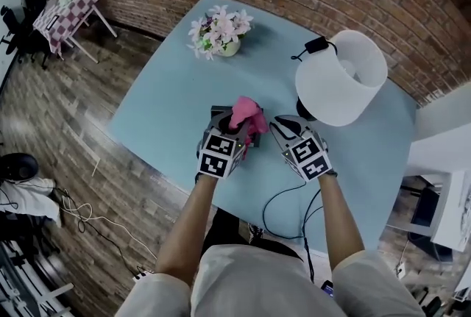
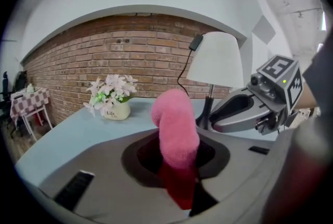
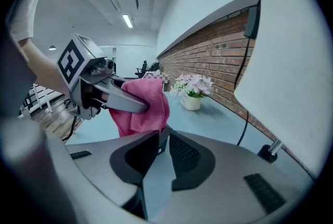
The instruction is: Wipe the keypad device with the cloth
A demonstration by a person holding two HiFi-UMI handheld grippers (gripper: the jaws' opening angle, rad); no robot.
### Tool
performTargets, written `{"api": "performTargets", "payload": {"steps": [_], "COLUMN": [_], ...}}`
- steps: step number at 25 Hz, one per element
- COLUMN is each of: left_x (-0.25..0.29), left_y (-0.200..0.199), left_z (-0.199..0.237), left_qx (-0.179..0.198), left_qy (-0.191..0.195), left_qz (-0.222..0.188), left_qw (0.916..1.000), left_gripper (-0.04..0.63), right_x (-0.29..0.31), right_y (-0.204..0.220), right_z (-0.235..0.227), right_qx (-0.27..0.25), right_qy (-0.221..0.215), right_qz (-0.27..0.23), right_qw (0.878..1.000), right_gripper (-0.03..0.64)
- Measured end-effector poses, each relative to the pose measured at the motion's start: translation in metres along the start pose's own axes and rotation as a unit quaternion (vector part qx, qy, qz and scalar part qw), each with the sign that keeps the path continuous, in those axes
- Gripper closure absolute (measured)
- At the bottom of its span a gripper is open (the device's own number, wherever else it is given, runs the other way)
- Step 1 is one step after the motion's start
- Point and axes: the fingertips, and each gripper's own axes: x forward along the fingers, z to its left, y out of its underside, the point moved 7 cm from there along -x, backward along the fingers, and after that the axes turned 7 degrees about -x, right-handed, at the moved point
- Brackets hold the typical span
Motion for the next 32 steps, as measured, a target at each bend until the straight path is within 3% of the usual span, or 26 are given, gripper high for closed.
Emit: {"api": "performTargets", "payload": {"steps": [5,10,17,25,29,32], "left_x": [0.006,0.005,-0.001,-0.009,-0.017,-0.024], "left_y": [0.021,0.041,0.075,0.129,0.124,0.096], "left_z": [-0.003,-0.008,-0.019,-0.031,-0.03,-0.027], "left_qx": [0.0,0.001,0.009,0.014,0.012,0.005], "left_qy": [0.013,0.029,0.037,0.05,0.055,0.07], "left_qz": [0.014,0.031,0.06,0.125,0.105,0.058], "left_qw": [0.9998,0.9991,0.9975,0.9908,0.9929,0.9959], "left_gripper": [0.479,0.479,0.479,0.479,0.479,0.479], "right_x": [-0.006,-0.01,-0.01,-0.018,-0.018,-0.024], "right_y": [0.016,0.02,0.017,0.012,0.012,0.012], "right_z": [0.0,0.001,0.004,0.012,0.016,0.015], "right_qx": [0.011,0.04,0.044,0.079,0.079,0.085], "right_qy": [0.003,0.012,0.019,0.012,0.011,0.014], "right_qz": [0.018,-0.004,-0.008,-0.035,-0.033,-0.037], "right_qw": [1.0,0.999,0.999,0.996,0.996,0.996], "right_gripper": [0.528,0.528,0.529,0.529,0.529,0.529]}}
